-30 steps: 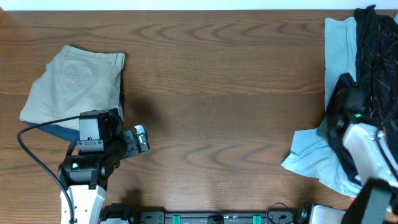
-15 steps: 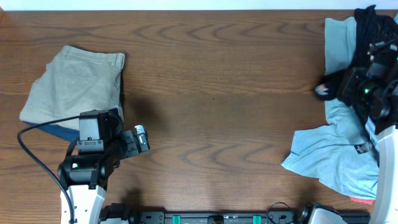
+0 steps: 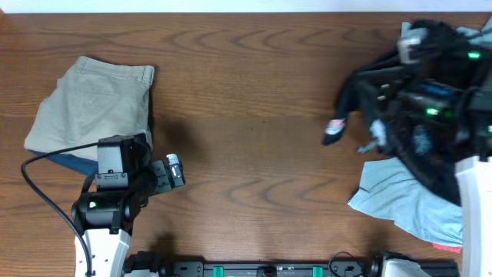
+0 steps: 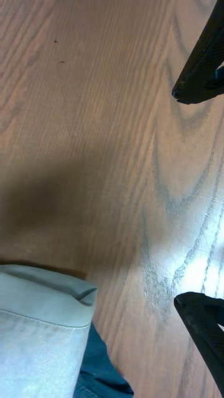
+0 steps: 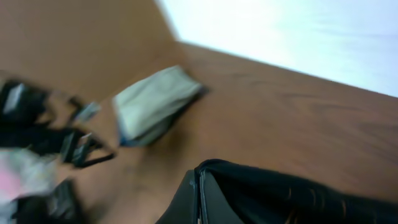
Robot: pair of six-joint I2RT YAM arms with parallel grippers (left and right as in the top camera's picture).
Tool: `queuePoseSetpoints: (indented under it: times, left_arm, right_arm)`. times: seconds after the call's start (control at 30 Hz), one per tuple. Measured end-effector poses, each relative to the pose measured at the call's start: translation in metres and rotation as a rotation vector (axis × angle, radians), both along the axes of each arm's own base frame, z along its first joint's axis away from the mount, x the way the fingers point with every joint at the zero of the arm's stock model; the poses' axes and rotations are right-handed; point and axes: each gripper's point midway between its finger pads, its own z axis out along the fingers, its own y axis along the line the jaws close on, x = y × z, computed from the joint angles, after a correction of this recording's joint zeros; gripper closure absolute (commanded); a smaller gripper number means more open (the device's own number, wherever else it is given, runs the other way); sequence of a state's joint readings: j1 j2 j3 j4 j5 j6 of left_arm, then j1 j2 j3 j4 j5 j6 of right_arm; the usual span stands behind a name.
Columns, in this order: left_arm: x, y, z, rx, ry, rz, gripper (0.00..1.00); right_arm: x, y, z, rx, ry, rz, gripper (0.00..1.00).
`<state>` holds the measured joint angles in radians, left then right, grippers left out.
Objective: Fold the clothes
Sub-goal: 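Lift the black jersey with the right gripper and drag it to table center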
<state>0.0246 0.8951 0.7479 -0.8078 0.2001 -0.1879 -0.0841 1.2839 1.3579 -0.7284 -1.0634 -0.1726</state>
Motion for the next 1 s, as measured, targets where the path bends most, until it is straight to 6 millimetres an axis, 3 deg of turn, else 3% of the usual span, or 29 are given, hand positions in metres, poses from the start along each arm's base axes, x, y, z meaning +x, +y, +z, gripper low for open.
queuePoseSetpoints:
  times: [0.2, 0.37, 0.4, 0.5, 0.53, 0.6, 0.73, 0.87, 1.0]
  left_arm:
    - [0.001, 0.000, 0.001, 0.000, -0.004, 0.000, 0.02]
    - [0.001, 0.000, 0.001, 0.000, -0.005, 0.000, 0.02]
    - [0.001, 0.000, 0.001, 0.000, -0.005, 0.000, 0.02]
    - [0.001, 0.000, 0.001, 0.000, -0.006, 0.000, 0.02]
    - [0.002, 0.000, 0.001, 0.000, -0.008, 0.000, 0.02]
    - [0.002, 0.000, 0.001, 0.000, -0.008, 0.000, 0.02]
    - [0.001, 0.000, 0.001, -0.026, 0.002, 0.044, 0.02]
    - [0.002, -0.002, 0.001, -0.090, 0.014, 0.129, 0.02]
    - [0.011, -0.014, 0.005, -0.185, -0.001, 0.140, 0.02]
  right_arm:
    - [-0.016, 0.073, -0.009, -0.060, 0.008, 0.124, 0.99]
    - [-0.006, 0.117, -0.037, -0.137, 0.055, 0.111, 0.98]
    - [-0.001, 0.125, -0.046, -0.155, 0.069, 0.100, 0.86]
    - [0.015, 0.141, -0.080, -0.222, 0.125, 0.055, 0.18]
    - [0.020, 0.142, -0.092, -0.248, 0.149, 0.035, 0.01]
    - [0.030, 0.138, -0.113, -0.299, 0.194, -0.018, 0.01]
    - [0.042, 0.107, -0.140, -0.395, 0.288, -0.172, 0.01]
    - [0.045, 0.054, -0.153, -0.469, 0.394, -0.331, 0.01]
    - [0.034, -0.008, -0.165, -0.526, 0.539, -0.476, 0.01]
